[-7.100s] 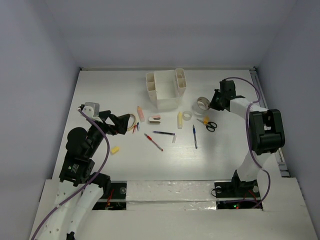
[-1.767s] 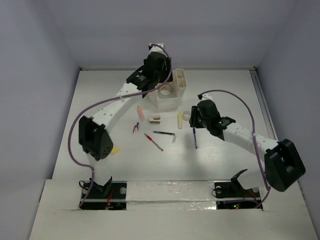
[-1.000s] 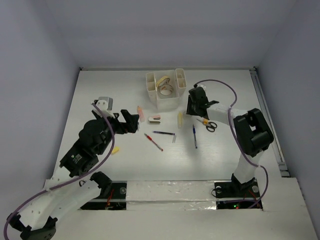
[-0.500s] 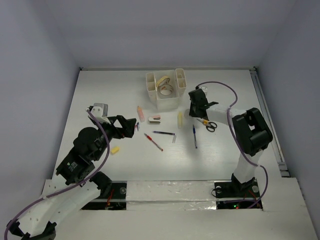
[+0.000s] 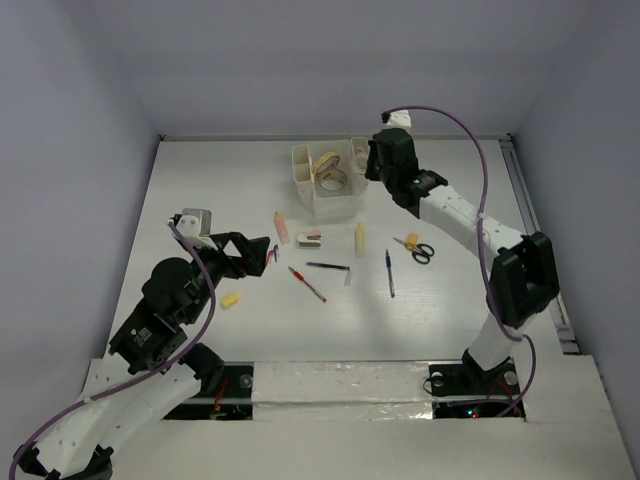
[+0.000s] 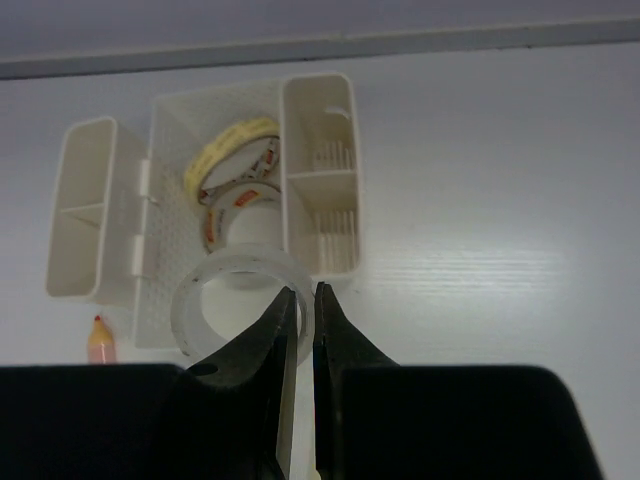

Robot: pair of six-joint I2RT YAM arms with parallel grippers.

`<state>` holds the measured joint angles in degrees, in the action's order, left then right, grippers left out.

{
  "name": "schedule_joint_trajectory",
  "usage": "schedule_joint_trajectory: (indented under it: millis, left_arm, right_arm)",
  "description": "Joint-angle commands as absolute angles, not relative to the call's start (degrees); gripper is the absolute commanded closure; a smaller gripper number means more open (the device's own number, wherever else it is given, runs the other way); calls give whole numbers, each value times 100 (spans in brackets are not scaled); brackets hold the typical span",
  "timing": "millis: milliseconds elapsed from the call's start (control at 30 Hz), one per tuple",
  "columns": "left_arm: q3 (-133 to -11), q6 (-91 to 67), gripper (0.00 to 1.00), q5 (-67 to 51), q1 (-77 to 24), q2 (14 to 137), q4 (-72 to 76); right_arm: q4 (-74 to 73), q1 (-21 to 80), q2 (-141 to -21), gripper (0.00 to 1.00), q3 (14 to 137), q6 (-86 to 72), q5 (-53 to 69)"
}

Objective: Sort the stationery into containers
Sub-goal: Place the stationery in the storage box.

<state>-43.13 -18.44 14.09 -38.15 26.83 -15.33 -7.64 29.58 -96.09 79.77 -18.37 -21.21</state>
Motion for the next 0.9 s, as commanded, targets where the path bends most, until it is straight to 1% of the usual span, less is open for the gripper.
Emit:
schedule_joint_trajectory:
  millis: [0, 233, 333, 367, 433, 467, 533, 633, 667, 733, 767, 800, 833, 867]
  left_arm:
    - [-4307, -1758, 1, 1433, -3797, 2689, -1380]
    - [-4307, -1731, 1, 1529, -3797, 2646, -1397]
    - [-4307, -1723, 1, 1529, -3797, 2654, -1415]
    - [-4307, -1731, 1, 1538, -3797, 2646, -1415]
    - [-4307, -1723, 1, 1538, -3797, 2646, -1406]
    - [-4307, -1723, 1, 1538, -3745, 2654, -1406]
    - [-4307, -1714, 1, 1529, -3744, 2672, -1406]
    - [-4307, -1723, 1, 1512, -3744, 2689, -1398]
    - [-4307, -1723, 1, 1503, -3744, 2698, -1397]
    - [-4307, -1714, 1, 1503, -3744, 2698, -1397]
    - [-4307, -1714, 1, 1494, -3744, 2707, -1397]
    - [-4307, -1714, 1, 1485, -3744, 2690, -1397]
    - [-4307, -1714, 1, 1477, -3744, 2681, -1406]
    - [-4298, -1714, 1, 1477, -3744, 2663, -1398]
  right_arm:
    - [-843, 3155, -10247, 94, 8805, -1372, -2311]
    - [-1221, 3419, -11293, 91, 10264, -766, -2557]
    - [-1476, 3419, -11688, 80, 10809, -651, -2593]
    - [-1668, 3471, -11776, 73, 10958, -659, -2584]
    - [-1670, 3472, -11900, 64, 11127, -624, -2567]
    - [-1644, 3472, -11900, 55, 11144, -624, -2558]
    - [-1661, 3524, -11874, 51, 11214, -668, -2540]
    - [-1653, 3524, -11656, 51, 11127, -703, -2558]
    - [-1600, 3524, -11550, 51, 10927, -755, -2566]
    - [-1486, 3524, -11225, 55, 10532, -930, -2610]
    - [-1294, 3524, -10806, 59, 10260, -1010, -2697]
    - [-1188, 3524, -10558, 61, 9596, -1063, -2768]
    - [-1082, 3524, -10303, 62, 9232, -1211, -2812]
    - [-933, 3524, -9805, 64, 8872, -1291, -2908]
